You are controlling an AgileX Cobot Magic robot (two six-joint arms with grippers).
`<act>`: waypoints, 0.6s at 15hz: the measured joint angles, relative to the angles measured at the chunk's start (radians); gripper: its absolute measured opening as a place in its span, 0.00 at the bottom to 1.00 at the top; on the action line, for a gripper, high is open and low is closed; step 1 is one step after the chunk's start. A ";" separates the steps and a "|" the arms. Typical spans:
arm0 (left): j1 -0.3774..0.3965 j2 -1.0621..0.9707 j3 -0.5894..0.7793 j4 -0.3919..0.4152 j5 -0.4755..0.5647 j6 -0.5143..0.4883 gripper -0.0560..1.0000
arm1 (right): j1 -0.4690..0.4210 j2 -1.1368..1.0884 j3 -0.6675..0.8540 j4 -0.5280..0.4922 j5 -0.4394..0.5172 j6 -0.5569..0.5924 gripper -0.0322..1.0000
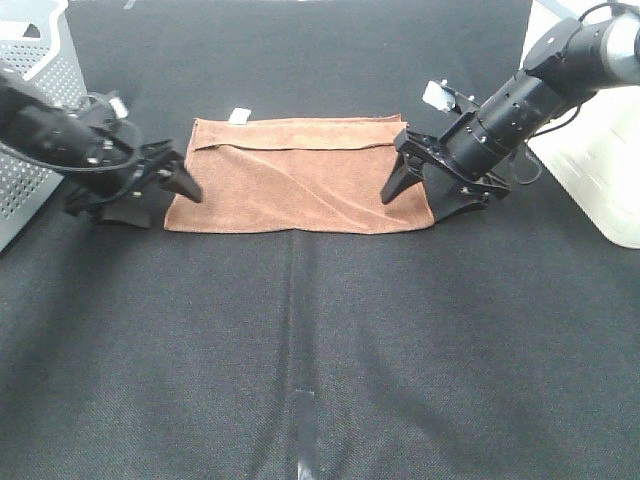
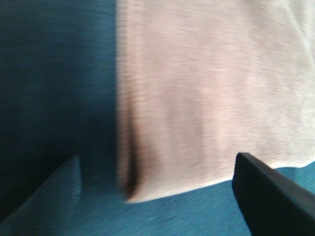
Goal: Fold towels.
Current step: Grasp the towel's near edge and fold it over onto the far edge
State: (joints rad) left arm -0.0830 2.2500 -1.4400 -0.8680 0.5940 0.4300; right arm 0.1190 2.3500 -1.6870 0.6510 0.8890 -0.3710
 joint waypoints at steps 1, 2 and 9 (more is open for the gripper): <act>-0.021 0.013 -0.008 -0.027 -0.011 0.003 0.80 | 0.000 0.006 0.000 0.023 0.000 -0.009 0.76; -0.027 0.021 -0.012 -0.047 -0.016 0.005 0.73 | 0.000 0.014 0.000 0.075 -0.002 -0.032 0.73; -0.032 0.040 -0.010 -0.034 0.009 0.006 0.08 | 0.000 0.032 0.000 -0.016 -0.027 0.062 0.06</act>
State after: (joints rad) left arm -0.1150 2.2900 -1.4500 -0.9020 0.6030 0.4360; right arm 0.1190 2.3820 -1.6870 0.6350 0.8620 -0.3090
